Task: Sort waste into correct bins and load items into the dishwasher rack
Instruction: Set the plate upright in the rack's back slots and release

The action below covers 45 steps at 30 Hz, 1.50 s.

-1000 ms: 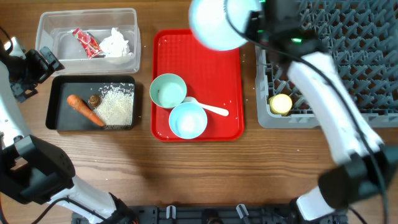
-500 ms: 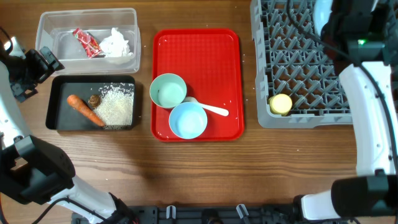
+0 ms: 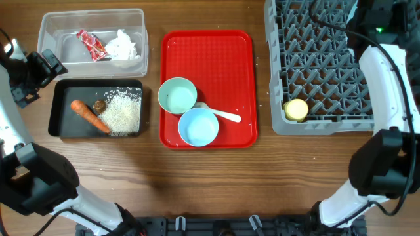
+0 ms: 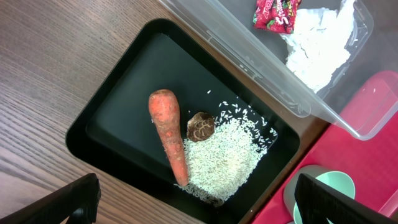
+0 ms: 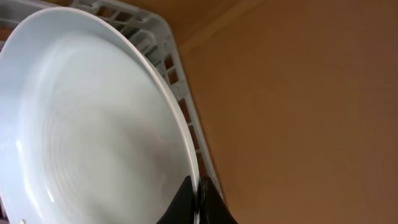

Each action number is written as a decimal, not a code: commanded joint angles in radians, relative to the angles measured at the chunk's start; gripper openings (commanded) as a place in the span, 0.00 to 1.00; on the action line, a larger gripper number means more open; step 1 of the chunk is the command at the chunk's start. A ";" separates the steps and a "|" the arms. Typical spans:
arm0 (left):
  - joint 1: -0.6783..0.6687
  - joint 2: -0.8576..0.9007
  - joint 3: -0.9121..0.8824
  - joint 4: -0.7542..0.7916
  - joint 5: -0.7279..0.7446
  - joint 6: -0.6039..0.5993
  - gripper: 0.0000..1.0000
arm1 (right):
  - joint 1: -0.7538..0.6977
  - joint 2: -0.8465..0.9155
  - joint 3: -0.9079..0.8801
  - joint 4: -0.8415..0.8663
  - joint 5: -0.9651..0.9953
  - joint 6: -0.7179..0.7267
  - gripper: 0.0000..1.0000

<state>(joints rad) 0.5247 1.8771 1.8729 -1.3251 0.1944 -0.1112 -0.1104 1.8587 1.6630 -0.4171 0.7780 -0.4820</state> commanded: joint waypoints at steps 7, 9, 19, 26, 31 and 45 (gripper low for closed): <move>0.000 -0.031 0.006 0.000 -0.006 -0.002 1.00 | 0.012 0.076 0.012 0.006 -0.074 -0.010 0.04; 0.000 -0.031 0.006 0.000 -0.006 -0.002 1.00 | 0.026 0.082 0.012 0.006 -0.092 -0.003 0.04; 0.000 -0.031 0.006 0.000 -0.006 -0.002 1.00 | 0.041 0.086 0.012 0.009 -0.098 0.117 1.00; 0.000 -0.031 0.006 0.000 -0.006 -0.002 1.00 | 0.042 -0.021 0.013 -0.070 -0.130 0.315 1.00; 0.000 -0.031 0.006 0.000 -0.006 -0.002 1.00 | 0.042 -0.167 0.013 -0.234 -0.434 0.436 1.00; 0.000 -0.031 0.006 0.000 -0.006 -0.002 1.00 | 0.370 -0.072 -0.140 -0.271 -1.339 0.774 0.85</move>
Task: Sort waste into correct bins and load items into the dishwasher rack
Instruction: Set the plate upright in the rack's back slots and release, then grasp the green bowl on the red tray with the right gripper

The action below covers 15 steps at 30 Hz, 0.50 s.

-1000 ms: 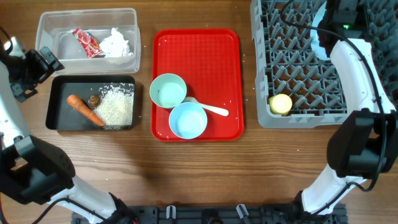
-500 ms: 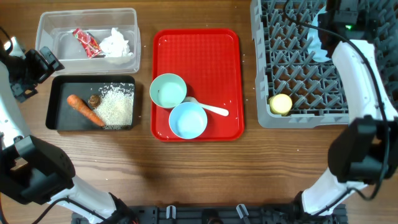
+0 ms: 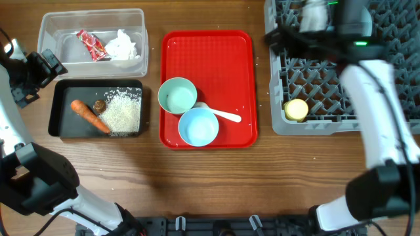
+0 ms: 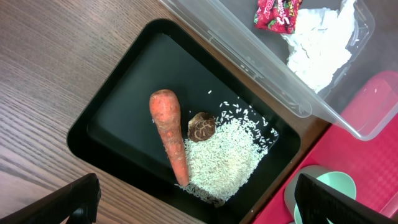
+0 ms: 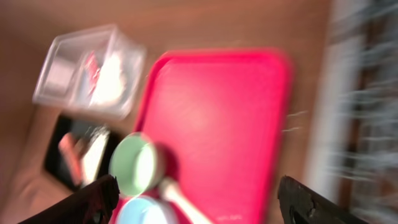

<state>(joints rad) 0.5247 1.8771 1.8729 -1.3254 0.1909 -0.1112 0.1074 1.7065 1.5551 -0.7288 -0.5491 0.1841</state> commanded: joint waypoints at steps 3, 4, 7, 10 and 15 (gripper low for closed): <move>0.000 -0.031 0.006 0.000 -0.002 -0.002 1.00 | 0.294 0.163 -0.032 0.126 0.125 0.182 0.82; 0.000 -0.031 0.006 0.000 -0.002 -0.002 1.00 | 0.347 0.201 -0.031 0.166 0.192 0.213 0.81; 0.000 -0.031 0.006 0.000 -0.002 -0.002 1.00 | 0.444 0.294 -0.031 0.227 0.315 0.266 0.77; 0.000 -0.031 0.006 0.000 -0.002 -0.002 1.00 | 0.484 0.367 -0.031 0.237 0.351 0.271 0.72; 0.000 -0.031 0.006 0.000 -0.002 -0.002 1.00 | 0.498 0.461 -0.031 0.271 0.346 0.274 0.62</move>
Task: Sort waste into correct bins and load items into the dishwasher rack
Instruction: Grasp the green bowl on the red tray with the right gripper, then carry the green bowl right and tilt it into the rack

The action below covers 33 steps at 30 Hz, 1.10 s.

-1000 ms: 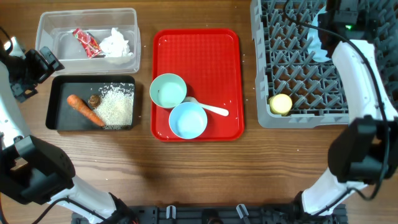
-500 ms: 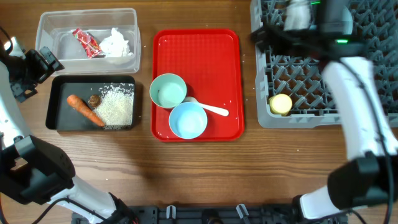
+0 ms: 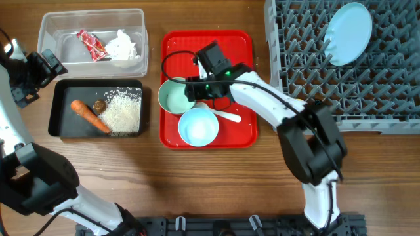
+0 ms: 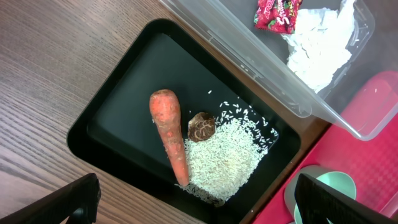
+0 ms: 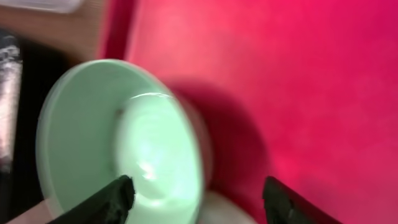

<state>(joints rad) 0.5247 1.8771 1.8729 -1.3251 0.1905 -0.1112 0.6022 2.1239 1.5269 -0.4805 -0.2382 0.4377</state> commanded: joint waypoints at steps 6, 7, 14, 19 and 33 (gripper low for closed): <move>0.000 -0.031 0.006 0.000 -0.002 -0.002 1.00 | 0.002 0.044 -0.003 0.061 0.067 0.060 0.04; 0.000 -0.031 0.006 0.000 -0.002 -0.002 1.00 | 0.002 0.043 -0.003 0.062 0.068 0.060 0.04; 0.000 -0.031 0.006 0.000 -0.002 -0.002 1.00 | -0.056 -0.021 0.050 0.037 0.090 0.059 0.04; 0.000 -0.031 0.006 0.000 -0.002 -0.002 1.00 | -0.171 -0.269 0.097 -0.014 0.341 0.027 0.04; 0.000 -0.031 0.006 0.000 -0.002 -0.002 1.00 | -0.378 -0.327 0.096 0.438 1.376 -0.843 0.04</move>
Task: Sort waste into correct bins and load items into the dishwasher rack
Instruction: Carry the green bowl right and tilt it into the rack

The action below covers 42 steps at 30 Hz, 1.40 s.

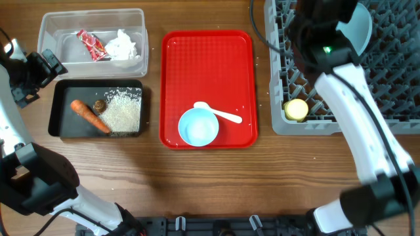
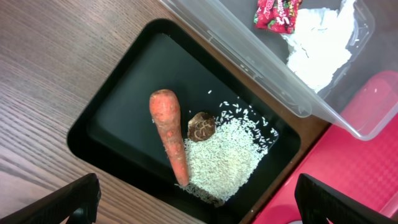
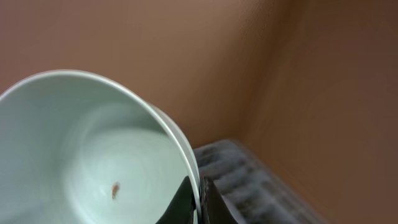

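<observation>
My right gripper (image 3: pixel 196 200) is shut on the rim of the pale green bowl (image 3: pixel 93 155), which it holds up, with the grey dishwasher rack (image 3: pixel 249 180) blurred behind it. Overhead, the right arm (image 1: pixel 325 39) reaches over the rack (image 1: pixel 328 124), where a white plate (image 1: pixel 359 26) stands and a yellow cup (image 1: pixel 296 109) sits. A blue bowl (image 1: pixel 199 127) and a white spoon (image 1: pixel 223 115) lie on the red tray (image 1: pixel 207 59). My left gripper (image 2: pixel 198 211) hangs open above the black bin (image 2: pixel 124 93).
The black bin (image 1: pixel 62 128) holds a carrot (image 2: pixel 168 134), a mushroom (image 2: pixel 201 126) and rice (image 2: pixel 227 149). Behind it a clear bin (image 1: pixel 49 29) holds a red wrapper (image 1: pixel 92 44) and crumpled tissue (image 1: pixel 123 46). The left arm (image 1: pixel 26 72) is at the table's left edge.
The green bowl has left the red tray. My right gripper, then open over that bowl, is now shut on its rim and up by the rack. The left arm has not moved.
My right gripper first pinched the white plate at the rack. Then it was open, facing the red tray. Then the plate stood in the rack and the gripper was open at the green bowl. Now it holds that bowl by the rack.
</observation>
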Each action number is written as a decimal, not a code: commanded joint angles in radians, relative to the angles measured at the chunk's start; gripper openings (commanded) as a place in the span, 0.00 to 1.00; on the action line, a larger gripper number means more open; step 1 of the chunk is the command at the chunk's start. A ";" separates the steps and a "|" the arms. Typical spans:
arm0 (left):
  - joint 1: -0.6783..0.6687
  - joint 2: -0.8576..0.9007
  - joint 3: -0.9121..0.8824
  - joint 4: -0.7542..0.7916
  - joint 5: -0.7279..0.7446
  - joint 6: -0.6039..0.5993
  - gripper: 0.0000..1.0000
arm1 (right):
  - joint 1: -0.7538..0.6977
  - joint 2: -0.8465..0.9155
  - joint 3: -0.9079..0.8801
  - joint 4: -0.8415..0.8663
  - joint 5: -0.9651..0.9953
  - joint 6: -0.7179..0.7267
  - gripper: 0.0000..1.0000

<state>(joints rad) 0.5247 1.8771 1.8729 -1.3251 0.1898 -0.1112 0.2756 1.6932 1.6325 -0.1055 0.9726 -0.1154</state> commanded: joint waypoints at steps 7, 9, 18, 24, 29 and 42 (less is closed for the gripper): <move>0.000 -0.031 0.006 0.000 -0.001 -0.002 1.00 | -0.138 0.345 -0.010 0.335 0.192 -0.728 0.04; 0.000 -0.031 0.006 0.000 -0.001 -0.002 1.00 | -0.142 0.383 -0.010 0.353 0.192 -0.758 0.04; 0.000 -0.031 0.006 0.000 -0.001 -0.002 1.00 | -0.142 0.472 -0.010 0.349 0.174 -0.724 0.05; 0.000 -0.031 0.006 0.000 -0.001 -0.002 1.00 | -0.142 0.476 -0.011 0.332 0.117 -0.649 0.04; 0.000 -0.031 0.006 0.000 -0.001 -0.002 1.00 | -0.145 0.477 -0.011 0.329 0.017 -0.640 0.04; 0.000 -0.031 0.006 0.000 -0.001 -0.002 1.00 | -0.189 0.529 -0.011 0.329 -0.002 -0.645 0.04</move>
<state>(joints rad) 0.5247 1.8767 1.8729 -1.3251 0.1905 -0.1112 0.0963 2.1818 1.6238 0.2222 0.9649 -0.7788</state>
